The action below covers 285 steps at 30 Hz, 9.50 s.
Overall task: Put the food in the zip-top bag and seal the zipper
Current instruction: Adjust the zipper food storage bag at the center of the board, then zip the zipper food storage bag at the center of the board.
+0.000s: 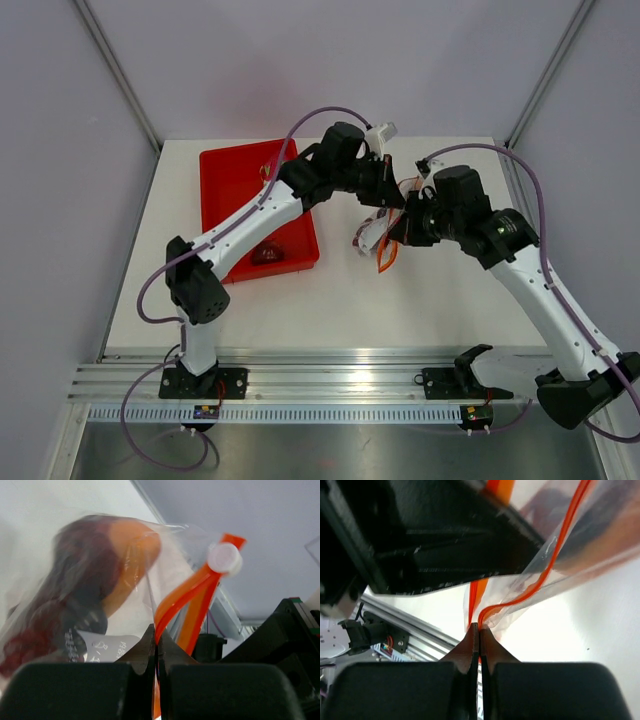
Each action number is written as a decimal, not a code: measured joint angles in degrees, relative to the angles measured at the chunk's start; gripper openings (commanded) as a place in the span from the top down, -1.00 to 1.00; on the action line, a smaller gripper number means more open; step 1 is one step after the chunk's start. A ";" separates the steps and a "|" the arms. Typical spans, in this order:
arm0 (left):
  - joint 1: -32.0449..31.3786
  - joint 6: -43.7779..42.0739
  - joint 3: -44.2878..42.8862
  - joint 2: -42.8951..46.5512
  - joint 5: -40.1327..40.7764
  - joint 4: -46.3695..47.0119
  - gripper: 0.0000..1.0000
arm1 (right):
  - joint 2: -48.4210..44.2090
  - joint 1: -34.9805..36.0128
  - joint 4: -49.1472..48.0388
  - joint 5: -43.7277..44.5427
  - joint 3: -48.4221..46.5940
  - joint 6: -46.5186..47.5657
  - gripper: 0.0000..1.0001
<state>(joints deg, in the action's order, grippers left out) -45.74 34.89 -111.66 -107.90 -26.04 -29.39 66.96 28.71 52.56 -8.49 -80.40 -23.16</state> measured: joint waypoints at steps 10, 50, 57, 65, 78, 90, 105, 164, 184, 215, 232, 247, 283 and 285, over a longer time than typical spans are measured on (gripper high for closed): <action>7.28 -6.32 -4.24 -10.40 -11.06 -9.38 -0.43 | -6.08 0.02 -17.51 -2.75 21.49 -18.47 1.00; 3.13 -0.09 44.50 38.32 17.64 4.39 -0.47 | -6.56 0.04 -23.74 -3.19 23.71 -28.55 1.00; 3.54 4.94 42.51 33.55 17.66 1.60 -0.79 | -6.69 0.04 -23.67 -3.28 23.74 -27.96 1.00; 5.01 10.75 41.48 27.98 17.68 0.66 -0.81 | -7.76 0.04 -22.75 -3.26 23.78 -27.58 1.00; 5.33 18.56 42.58 29.59 20.74 8.92 -0.80 | -8.28 0.04 -22.69 -3.23 23.85 -26.82 1.00; 5.25 19.04 33.88 19.19 22.60 4.00 -0.39 | -8.28 0.04 -22.73 -3.23 23.91 -26.58 1.00; 7.08 9.44 29.27 15.67 7.74 6.12 1.00 | -7.04 0.09 -19.63 -4.15 19.15 -19.89 -0.27; 5.97 -52.06 -8.55 0.92 -31.21 -38.32 1.00 | -2.82 -0.76 -8.98 -28.83 4.70 42.56 -0.25; 5.66 -53.59 -8.55 2.10 -31.52 -39.54 1.00 | -0.39 -0.76 -11.96 -24.02 5.11 40.92 -0.12; 5.57 -53.55 -8.55 2.54 -32.33 -39.91 -0.05 | 0.72 -1.18 -10.93 -37.00 5.55 41.48 1.00; 7.89 -40.57 5.33 10.69 -36.48 -20.61 -0.40 | -4.26 -1.07 -12.46 -32.70 10.01 38.75 1.00; 5.42 -33.55 6.29 10.21 -36.46 -14.62 -0.12 | -4.26 -1.07 -12.46 -32.57 10.01 37.86 1.00; 5.44 -32.74 12.52 11.85 -35.36 -10.67 1.00 | -3.69 -0.98 -11.93 -31.01 8.87 36.37 0.95; 5.53 -33.14 12.59 12.09 -35.32 -10.67 1.00 | -2.99 -0.98 -11.52 -31.08 8.02 36.06 1.00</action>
<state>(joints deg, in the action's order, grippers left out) -40.21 1.76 -99.07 -95.81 -61.36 -40.05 63.96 27.73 41.04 -39.57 -72.38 12.91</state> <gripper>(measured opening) 0.060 0.025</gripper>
